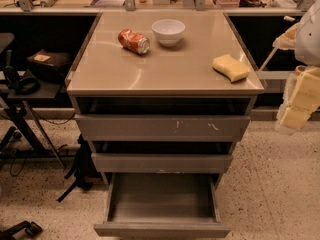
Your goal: Close bottom drawer
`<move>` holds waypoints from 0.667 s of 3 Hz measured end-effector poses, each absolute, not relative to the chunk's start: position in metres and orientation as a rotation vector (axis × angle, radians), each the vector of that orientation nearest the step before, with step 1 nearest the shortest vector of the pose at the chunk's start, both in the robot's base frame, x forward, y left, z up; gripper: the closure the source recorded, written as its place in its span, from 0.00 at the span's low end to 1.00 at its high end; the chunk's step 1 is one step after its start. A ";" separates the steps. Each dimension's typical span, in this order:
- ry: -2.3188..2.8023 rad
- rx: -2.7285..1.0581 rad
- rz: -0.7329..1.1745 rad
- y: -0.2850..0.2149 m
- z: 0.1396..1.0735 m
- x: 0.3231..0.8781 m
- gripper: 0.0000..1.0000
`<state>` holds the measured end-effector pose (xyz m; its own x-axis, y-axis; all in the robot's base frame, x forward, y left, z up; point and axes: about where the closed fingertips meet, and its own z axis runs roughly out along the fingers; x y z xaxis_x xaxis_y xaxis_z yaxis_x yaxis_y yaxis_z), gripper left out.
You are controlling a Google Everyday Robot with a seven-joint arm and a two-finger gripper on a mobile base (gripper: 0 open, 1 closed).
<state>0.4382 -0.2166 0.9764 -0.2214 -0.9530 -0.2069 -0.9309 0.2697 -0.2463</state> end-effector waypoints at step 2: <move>2.195 -1.720 -0.035 -0.212 0.957 0.421 0.00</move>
Offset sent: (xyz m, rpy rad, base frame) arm -0.0647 0.0141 -0.0759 0.1991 0.0198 0.0811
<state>0.4212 -0.2123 0.9570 -0.2013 -0.9453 -0.2567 -0.9366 0.2624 -0.2321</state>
